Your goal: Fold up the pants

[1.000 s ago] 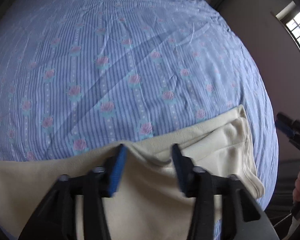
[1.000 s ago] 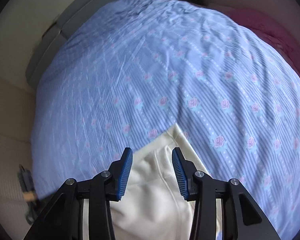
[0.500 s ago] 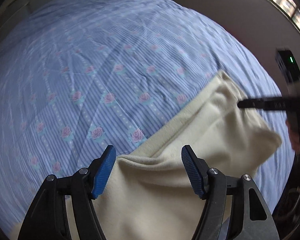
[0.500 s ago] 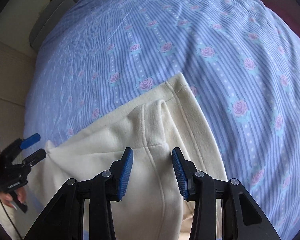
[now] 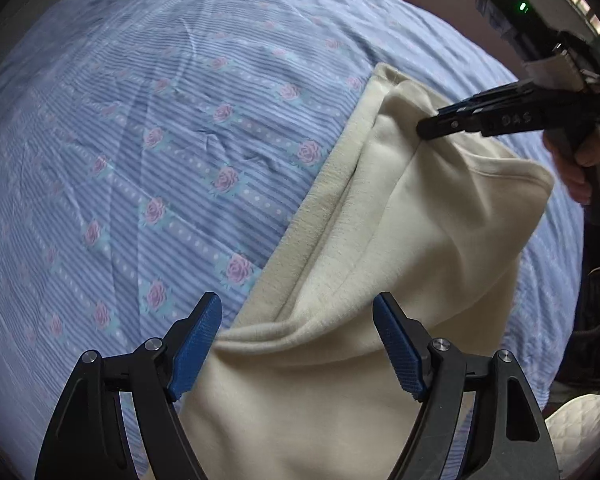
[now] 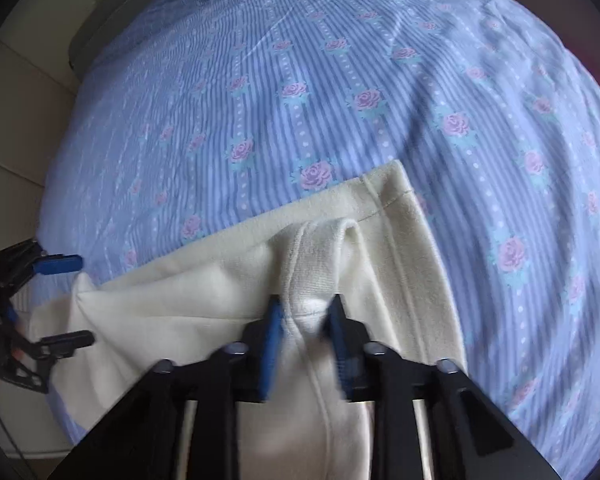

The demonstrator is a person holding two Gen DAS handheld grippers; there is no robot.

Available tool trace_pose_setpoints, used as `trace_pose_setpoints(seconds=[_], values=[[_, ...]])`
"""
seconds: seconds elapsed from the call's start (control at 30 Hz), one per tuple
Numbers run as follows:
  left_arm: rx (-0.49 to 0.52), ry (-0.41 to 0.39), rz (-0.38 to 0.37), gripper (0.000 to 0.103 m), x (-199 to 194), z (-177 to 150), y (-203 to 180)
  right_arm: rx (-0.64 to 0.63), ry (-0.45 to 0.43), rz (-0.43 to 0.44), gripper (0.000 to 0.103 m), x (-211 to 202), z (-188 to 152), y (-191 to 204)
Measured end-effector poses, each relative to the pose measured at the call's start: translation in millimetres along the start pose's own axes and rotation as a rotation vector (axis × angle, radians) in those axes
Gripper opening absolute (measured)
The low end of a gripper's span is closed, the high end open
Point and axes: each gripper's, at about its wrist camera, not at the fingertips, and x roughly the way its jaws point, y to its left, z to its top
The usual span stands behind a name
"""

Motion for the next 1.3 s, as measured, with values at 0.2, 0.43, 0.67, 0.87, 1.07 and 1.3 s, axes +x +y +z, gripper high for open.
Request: trace_pose_setpoints(seconds=[0.2, 0.43, 0.67, 0.87, 1.07, 1.3], values=[[0.03, -0.006, 0.009, 0.041, 7.9, 8.4, -4.8, 0.059, -0.167, -0.011, 0.017, -56.1, 6.9, -12.4], [-0.146, -0.026, -0.022, 0.025, 11.0, 36.6, 26.6, 0.002, -0.124, -0.09, 0.018, -43.2, 72.2, 3.1], [-0.304, -0.089, 0.056, 0.044, 6.7, 50.7, 45.4, 0.008, -0.174, -0.223, 0.032, -63.5, 79.1, -5.3], [-0.243, -0.251, 0.027, 0.062, -48.2, 27.8, -0.7, 0.078, -0.203, -0.153, 0.037, -114.0, -1.6, -33.4], [-0.186, -0.262, 0.02, 0.069, -53.6, -11.3, -78.0, 0.199, -0.139, -0.052, 0.037, -98.4, -102.8, -49.5], [-0.322, -0.192, -0.01, 0.071, -20.2, -33.4, -113.9, 0.355, -0.078, 0.005, 0.037, -50.5, -131.7, -71.0]])
